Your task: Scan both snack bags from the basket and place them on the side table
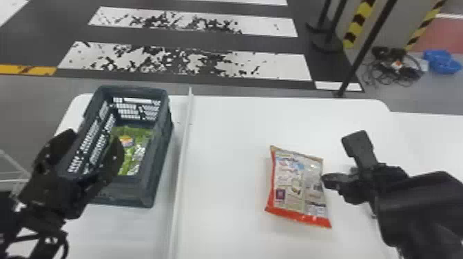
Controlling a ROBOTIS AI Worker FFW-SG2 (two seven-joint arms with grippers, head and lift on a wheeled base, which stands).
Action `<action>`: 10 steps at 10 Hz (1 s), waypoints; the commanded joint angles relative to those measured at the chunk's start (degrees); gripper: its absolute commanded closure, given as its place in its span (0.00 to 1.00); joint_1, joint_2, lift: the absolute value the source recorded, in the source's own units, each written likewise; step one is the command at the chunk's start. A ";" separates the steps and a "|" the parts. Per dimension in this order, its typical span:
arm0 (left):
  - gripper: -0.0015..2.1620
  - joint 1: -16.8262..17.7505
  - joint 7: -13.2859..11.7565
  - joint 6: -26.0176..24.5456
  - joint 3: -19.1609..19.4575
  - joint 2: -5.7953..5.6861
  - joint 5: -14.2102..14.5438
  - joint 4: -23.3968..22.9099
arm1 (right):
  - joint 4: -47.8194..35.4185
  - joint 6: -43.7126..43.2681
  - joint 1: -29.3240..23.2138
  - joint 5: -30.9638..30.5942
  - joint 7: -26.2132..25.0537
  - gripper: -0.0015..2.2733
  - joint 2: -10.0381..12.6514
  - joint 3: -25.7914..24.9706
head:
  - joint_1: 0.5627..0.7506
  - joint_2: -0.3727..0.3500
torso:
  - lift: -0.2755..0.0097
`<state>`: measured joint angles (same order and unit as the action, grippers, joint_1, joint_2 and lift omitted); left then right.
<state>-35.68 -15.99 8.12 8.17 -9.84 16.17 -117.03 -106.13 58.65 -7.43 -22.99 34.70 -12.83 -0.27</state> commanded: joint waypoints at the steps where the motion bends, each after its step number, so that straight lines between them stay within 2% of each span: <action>1: 0.08 -0.18 0.00 0.00 0.09 -0.09 0.00 -0.13 | -3.91 0.37 -1.97 -0.21 -4.21 0.95 0.17 0.01 | 0.70 0.43 | 0.71; 2: 0.08 -0.35 0.00 0.00 0.26 0.00 0.00 -0.22 | -10.50 1.43 -4.96 1.90 -7.37 0.77 0.26 -1.66 | 0.70 0.41 | 0.71; 3: 0.08 -0.35 0.00 0.00 0.26 0.00 -0.09 -0.40 | -16.56 5.82 -6.63 3.13 -8.69 0.34 0.61 -3.95 | 0.70 0.40 | 0.71; 4: 0.08 -0.35 0.00 0.00 0.26 0.00 -0.09 -0.40 | -21.04 11.27 -8.30 2.69 -9.83 0.03 0.61 -5.53 | 0.70 0.39 | 0.71; 7: 0.08 0.26 -0.18 -0.18 0.00 0.09 0.00 0.31 | -22.98 14.61 -12.17 1.81 -9.83 0.02 0.17 -10.10 | 0.70 0.29 | 0.71; 10: 0.08 0.61 -0.27 0.00 -0.18 0.18 -0.09 1.10 | -16.12 12.50 -9.88 6.12 -9.22 0.02 -0.53 -10.80 | 0.70 0.22 | 0.71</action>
<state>-35.09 -16.27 7.95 7.97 -9.71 16.11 -116.01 -123.68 71.33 -18.10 -18.03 25.38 -13.31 -11.03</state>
